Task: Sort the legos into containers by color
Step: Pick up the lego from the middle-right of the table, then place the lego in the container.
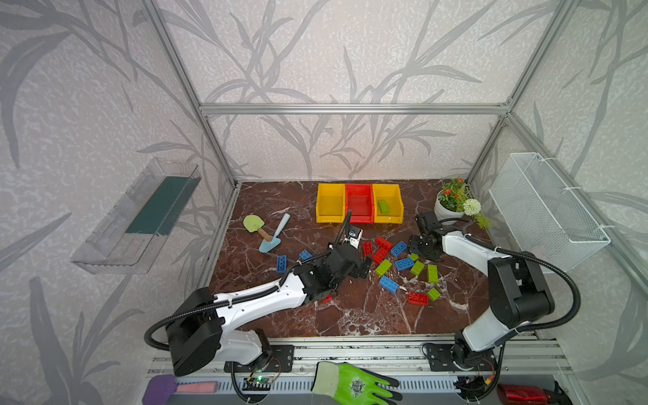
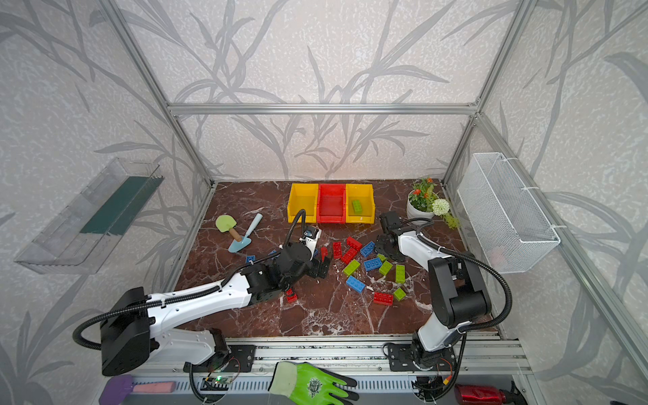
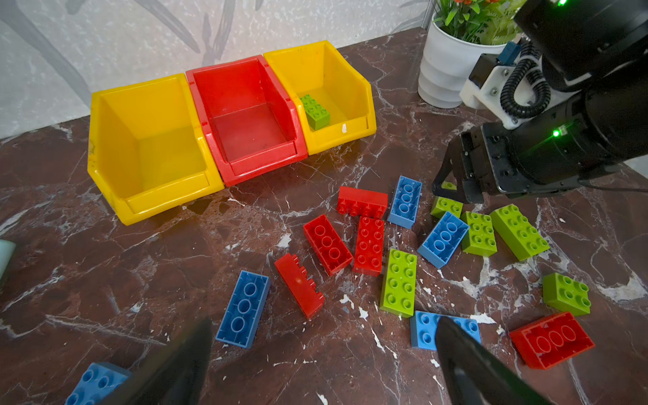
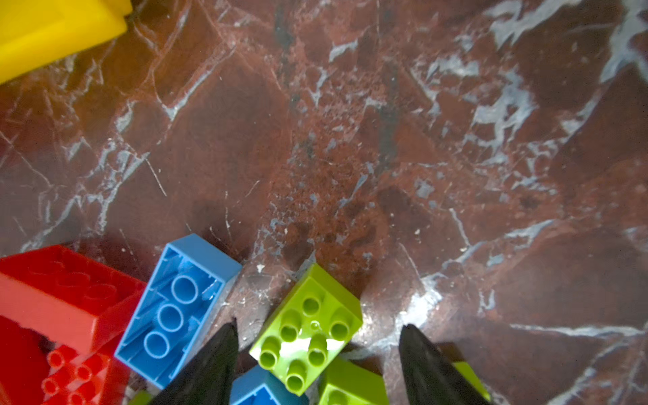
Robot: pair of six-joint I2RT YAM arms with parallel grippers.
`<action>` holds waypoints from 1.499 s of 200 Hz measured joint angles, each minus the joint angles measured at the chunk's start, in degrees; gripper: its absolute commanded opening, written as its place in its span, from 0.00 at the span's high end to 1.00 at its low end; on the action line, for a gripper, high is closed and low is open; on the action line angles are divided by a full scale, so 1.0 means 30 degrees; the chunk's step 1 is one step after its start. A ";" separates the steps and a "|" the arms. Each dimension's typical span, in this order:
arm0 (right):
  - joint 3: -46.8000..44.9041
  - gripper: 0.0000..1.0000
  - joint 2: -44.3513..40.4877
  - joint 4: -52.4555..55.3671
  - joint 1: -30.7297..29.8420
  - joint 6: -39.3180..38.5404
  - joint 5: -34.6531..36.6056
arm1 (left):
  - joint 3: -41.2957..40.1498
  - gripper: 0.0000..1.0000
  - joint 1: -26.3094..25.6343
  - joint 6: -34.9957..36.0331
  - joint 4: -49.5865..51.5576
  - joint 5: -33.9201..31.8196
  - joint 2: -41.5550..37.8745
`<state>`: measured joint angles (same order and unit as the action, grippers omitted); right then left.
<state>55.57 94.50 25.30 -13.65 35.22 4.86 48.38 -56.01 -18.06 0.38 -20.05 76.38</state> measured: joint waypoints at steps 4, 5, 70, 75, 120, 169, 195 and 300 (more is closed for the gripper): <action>0.0000 0.27 0.0102 -0.0080 0.0007 0.0197 -0.0182 | -0.0044 0.01 -0.0015 -0.0007 -0.0007 -0.0007 0.0000; 0.0000 0.28 0.0131 -0.0087 0.0007 0.0204 -0.0197 | -0.0044 0.01 -0.0015 -0.0007 -0.0007 -0.0007 0.0000; -0.0109 0.38 0.0954 -0.0532 0.0022 0.1938 -0.0889 | -0.0707 0.01 -0.0066 0.0000 0.0007 -0.0437 -0.0058; -0.0117 0.39 0.0954 -0.0517 0.0022 0.1960 -0.0823 | -0.0758 0.01 -0.0066 0.0000 0.0007 -0.0452 -0.0066; 0.0466 0.55 0.1785 -0.0350 0.0022 0.1821 -0.0160 | -0.0933 0.01 -0.0066 0.0000 -0.0022 -0.0561 -0.0073; 0.0954 0.71 0.2178 -0.0175 0.0015 0.1705 0.0401 | -0.0940 0.01 -0.0066 0.0022 -0.0022 -0.0918 -0.0437; 0.1494 0.73 0.2106 0.0801 -0.0029 0.1370 0.0488 | -0.0940 0.01 -0.0066 0.0146 -0.0015 -0.1188 -0.0670; 1.3282 0.73 0.5384 0.1836 -0.0889 -0.2157 -0.0823 | 0.0000 0.01 0.0066 0.0357 0.0852 -0.3249 0.0138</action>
<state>95.42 110.65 30.81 -16.32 28.75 2.39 48.38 -55.81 -16.99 2.94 -29.80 76.79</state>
